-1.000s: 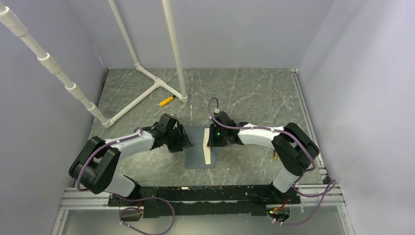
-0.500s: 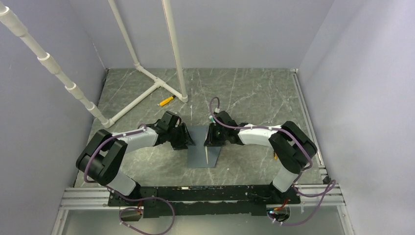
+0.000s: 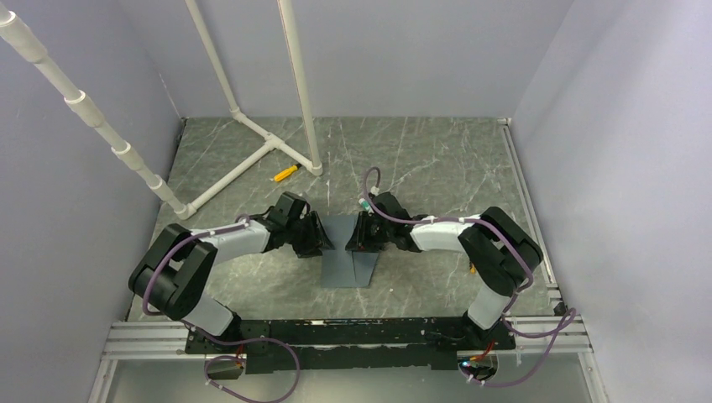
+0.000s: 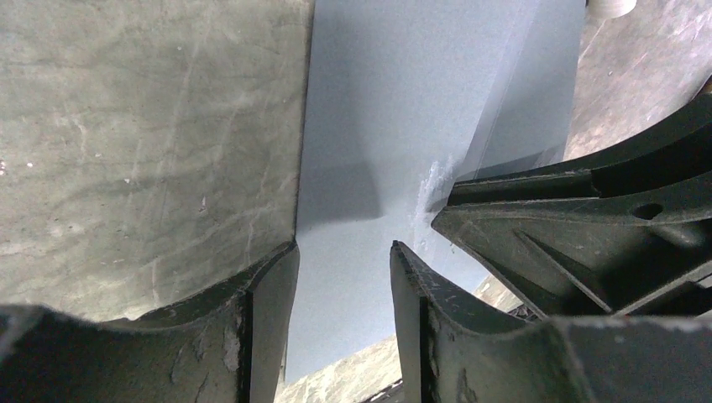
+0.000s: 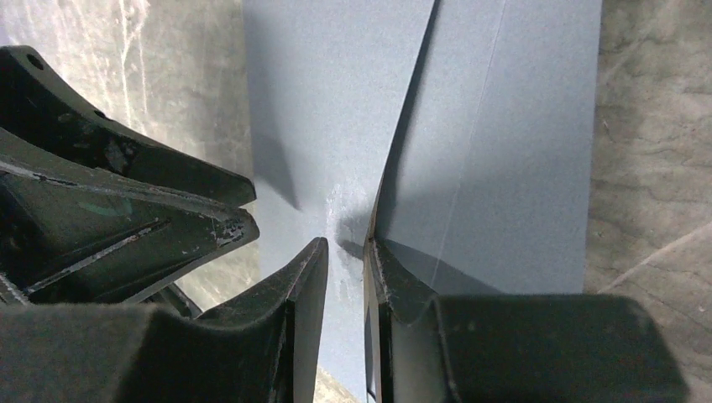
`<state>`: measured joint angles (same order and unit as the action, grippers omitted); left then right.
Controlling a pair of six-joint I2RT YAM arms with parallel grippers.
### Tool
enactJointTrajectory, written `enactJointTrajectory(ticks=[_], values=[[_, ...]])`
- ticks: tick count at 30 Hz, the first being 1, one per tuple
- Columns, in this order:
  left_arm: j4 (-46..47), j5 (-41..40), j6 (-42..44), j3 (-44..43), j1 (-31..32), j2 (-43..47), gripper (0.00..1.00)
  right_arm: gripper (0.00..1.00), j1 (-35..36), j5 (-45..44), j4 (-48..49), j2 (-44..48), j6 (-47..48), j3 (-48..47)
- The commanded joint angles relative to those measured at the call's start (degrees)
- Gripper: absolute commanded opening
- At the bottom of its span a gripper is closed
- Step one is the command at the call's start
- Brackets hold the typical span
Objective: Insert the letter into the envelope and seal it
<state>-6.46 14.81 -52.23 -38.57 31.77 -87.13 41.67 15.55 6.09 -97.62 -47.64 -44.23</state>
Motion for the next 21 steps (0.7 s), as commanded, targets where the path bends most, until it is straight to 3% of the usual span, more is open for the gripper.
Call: enactJointTrajectory(ticks=[1,10,16,20,21], values=[[-3.5,-2.9,-0.6,3.5,0.5,-1.4,0.53,0.29,-0.3,2.4,2.8,-0.1,-3.2,3.1],[-10.0,-11.3,-0.3,3.0,-0.3,7.9,0.57,0.35,-4.7,-2.7,-2.3,16.3,3.2,3.9],[-15.6,-19.6,2.1,1.8,-0.4,17.2,0.61,0.51,-7.5,-11.1,-10.6,21.4,15.6,1.4],[-18.3,-24.2,3.3,1.7,-0.5,24.3,0.7,0.67,-7.8,-20.4,-14.8,18.8,22.9,-2.9],[-18.8,-25.1,3.6,1.6,-0.4,26.0,0.76,0.69,-7.9,-21.2,-14.9,17.6,24.9,-4.0]])
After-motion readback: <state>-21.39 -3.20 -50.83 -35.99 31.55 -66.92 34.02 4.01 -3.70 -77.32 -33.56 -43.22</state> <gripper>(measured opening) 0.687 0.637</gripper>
